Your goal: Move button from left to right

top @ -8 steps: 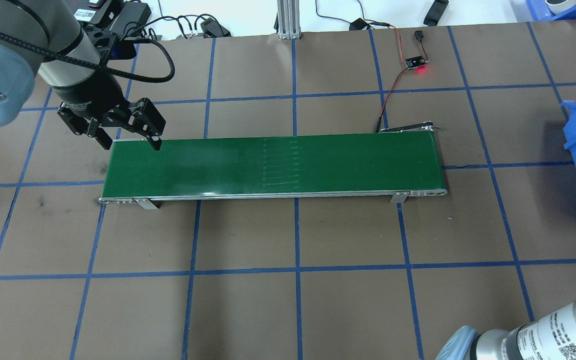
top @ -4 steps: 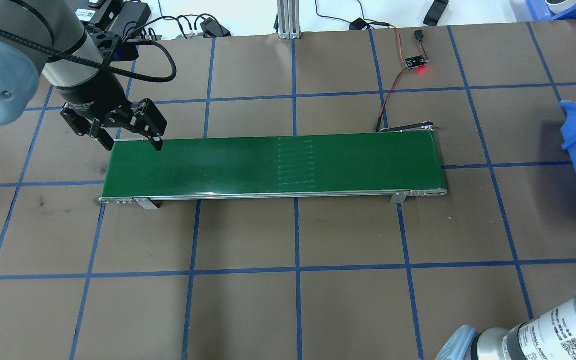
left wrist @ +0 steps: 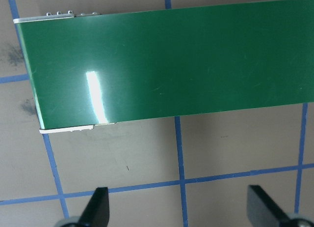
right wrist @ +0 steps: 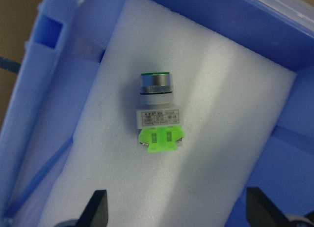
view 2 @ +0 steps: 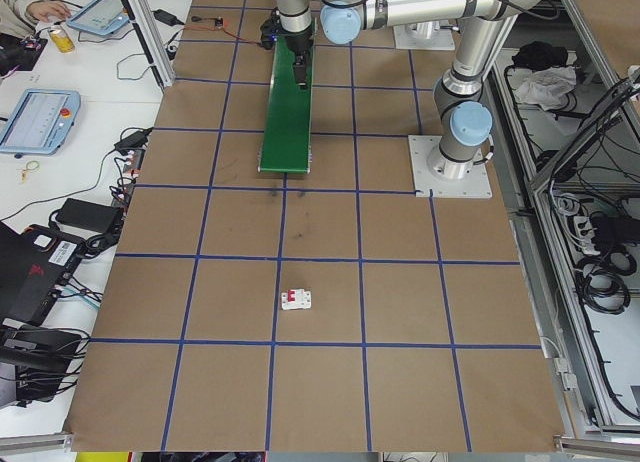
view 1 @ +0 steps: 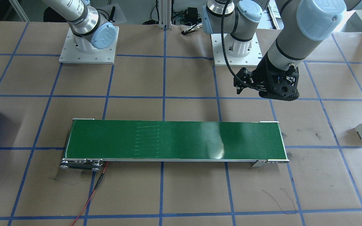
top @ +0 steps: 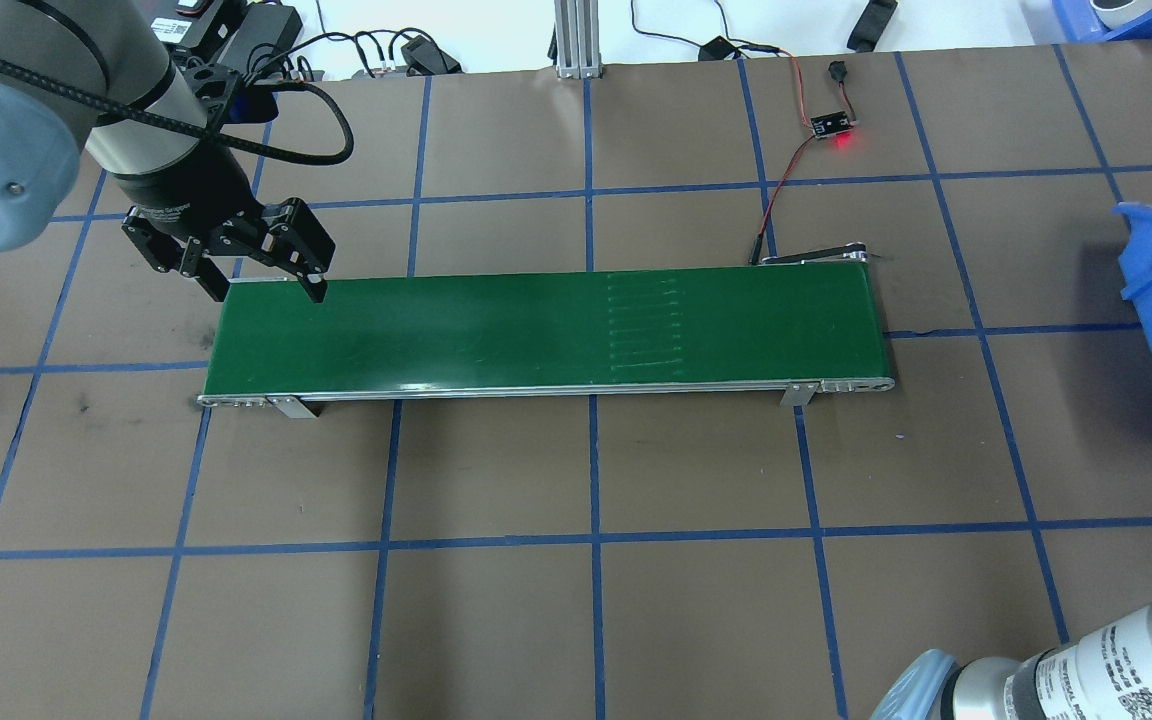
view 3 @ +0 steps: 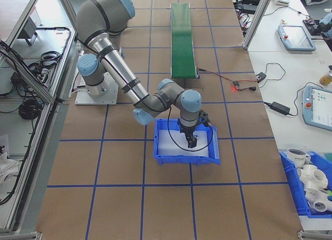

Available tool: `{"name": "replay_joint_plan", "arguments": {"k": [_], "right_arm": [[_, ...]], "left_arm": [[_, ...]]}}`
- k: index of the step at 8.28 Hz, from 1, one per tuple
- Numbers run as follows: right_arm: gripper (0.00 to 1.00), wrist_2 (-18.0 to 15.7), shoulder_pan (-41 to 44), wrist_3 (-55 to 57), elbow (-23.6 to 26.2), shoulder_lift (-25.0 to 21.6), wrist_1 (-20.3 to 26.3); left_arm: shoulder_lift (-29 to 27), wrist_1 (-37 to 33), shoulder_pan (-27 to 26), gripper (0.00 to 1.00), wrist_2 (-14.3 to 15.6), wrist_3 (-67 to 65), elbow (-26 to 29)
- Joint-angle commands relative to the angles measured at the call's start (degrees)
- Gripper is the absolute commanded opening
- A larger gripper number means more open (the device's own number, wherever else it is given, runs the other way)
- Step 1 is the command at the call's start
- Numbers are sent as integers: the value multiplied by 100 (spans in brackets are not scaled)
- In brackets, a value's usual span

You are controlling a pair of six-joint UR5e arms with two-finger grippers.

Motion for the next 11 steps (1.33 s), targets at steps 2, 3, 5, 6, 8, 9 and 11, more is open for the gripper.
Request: {"name": "replay_joint_plan", "arguments": {"k": [2,3,5,6,8,9,11], "right_arm": [[100,25,-33,-56,-111,-969,791],[100,156,-33,-12,-242,-1303,1342],[100,944,325,563,-384,-1980,2702],[100,931,858,1473,-393,-2227,3136],[100,844,2158,3116,-410,-2465,3193],[100,834,2930,4083,-410,-2475,3184],[100,625,4372,6105,-419,-2370,3106]], "left_arm": [[0,1,0,100,-1,0,0],[0,1,0,100,-1,0,0],[-9,18,0,100,-1,9,0],[-18,36,-17,100,-10,17,0],[-18,36,-18,100,-1,17,0],[-18,27,-18,100,-1,17,0],[-18,36,-18,100,-1,17,0]]}}
